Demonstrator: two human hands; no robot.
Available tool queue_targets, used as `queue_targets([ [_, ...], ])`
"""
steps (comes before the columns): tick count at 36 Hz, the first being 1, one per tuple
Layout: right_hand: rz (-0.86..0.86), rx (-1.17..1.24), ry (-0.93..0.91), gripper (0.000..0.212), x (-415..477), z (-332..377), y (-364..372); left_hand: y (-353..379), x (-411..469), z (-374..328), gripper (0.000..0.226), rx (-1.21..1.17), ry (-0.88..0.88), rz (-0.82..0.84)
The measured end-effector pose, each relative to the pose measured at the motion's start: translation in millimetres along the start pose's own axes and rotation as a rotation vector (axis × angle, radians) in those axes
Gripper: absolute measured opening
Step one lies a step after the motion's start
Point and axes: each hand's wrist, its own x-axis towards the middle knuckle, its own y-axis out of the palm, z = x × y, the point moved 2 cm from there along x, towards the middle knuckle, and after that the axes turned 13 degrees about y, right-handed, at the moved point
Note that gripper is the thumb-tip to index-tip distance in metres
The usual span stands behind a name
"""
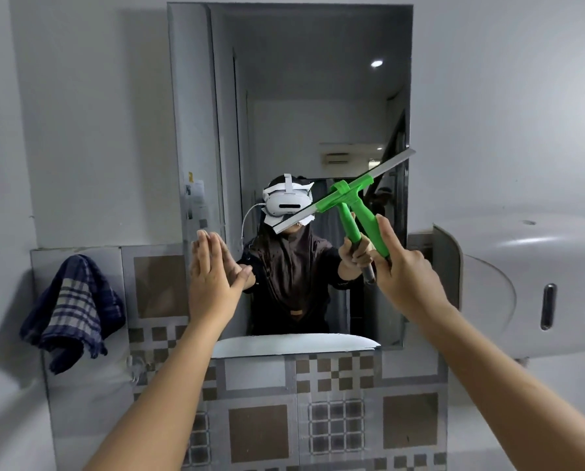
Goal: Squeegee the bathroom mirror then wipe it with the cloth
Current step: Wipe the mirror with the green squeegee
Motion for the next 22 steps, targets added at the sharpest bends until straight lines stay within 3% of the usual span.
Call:
queue_targets([
  [22,0.093,0.518,0.522,0.058,-58,94,42,-12,-7,-9,0.086,-0.080,0.058,-0.032],
])
